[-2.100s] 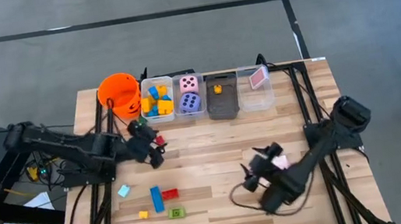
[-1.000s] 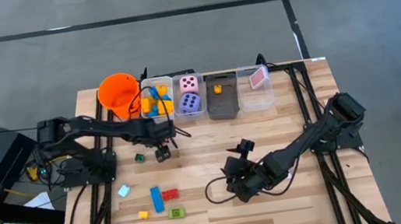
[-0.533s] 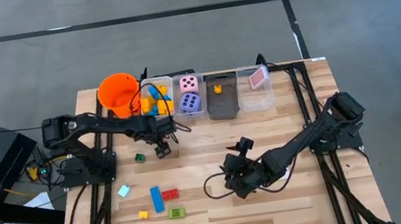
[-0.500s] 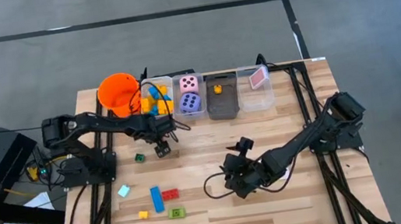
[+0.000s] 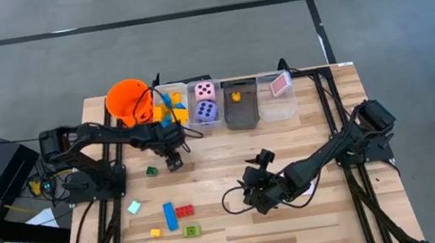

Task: Pick & Place Toys
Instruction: Put the red game piece into the black bin

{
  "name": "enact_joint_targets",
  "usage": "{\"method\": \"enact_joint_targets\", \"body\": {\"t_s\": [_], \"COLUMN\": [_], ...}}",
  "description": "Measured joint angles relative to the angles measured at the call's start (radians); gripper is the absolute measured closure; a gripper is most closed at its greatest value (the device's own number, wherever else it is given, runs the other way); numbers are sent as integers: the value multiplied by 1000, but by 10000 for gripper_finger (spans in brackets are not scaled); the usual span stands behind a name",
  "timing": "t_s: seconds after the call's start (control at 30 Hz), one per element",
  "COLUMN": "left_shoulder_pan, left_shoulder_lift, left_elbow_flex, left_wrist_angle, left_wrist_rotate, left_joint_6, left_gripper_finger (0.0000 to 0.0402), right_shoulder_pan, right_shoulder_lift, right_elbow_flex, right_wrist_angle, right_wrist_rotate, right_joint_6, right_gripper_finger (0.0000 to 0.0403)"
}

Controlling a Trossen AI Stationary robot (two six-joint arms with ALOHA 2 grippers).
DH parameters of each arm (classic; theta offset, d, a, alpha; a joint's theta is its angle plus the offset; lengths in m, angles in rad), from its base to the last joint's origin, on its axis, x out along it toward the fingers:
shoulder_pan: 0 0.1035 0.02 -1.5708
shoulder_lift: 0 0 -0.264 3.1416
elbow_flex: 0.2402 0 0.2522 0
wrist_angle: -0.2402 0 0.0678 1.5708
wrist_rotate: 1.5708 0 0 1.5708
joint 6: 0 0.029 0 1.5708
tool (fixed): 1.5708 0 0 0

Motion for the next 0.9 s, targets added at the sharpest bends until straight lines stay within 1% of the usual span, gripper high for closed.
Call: {"method": "enact_joint_targets", "body": {"t_s": [0.2,0.37,0.53,0.67,0.77,0.83,0.9], "left_shoulder_pan": [-19,-20,-20,-20,-29,-41,-62], "left_shoulder_lift": [-93,-217,-382,-513,-591,-627,-651], "left_elbow_flex": [-71,-139,-143,-142,-142,-142,-142], "left_wrist_angle": [57,28,27,105,196,267,336], "left_wrist_rotate": [16,17,16,14,20,66,145], "left_joint_6": [1,-11,-30,-70,-102,-128,-162], "left_gripper_finger": [267,270,270,270,270,270,270], "right_shoulder_pan": [0,0,-6,-13,-13,-13,-10], "right_shoulder_lift": [0,0,0,0,0,0,0], "right_elbow_flex": [0,0,0,0,0,0,0], "right_wrist_angle": [2,9,34,40,54,70,102], "right_wrist_rotate": [0,0,0,1,5,25,54], "right_joint_6": [0,-2,-14,-21,-49,-88,-147], "right_gripper_finger": [68,68,68,68,68,68,68]}}
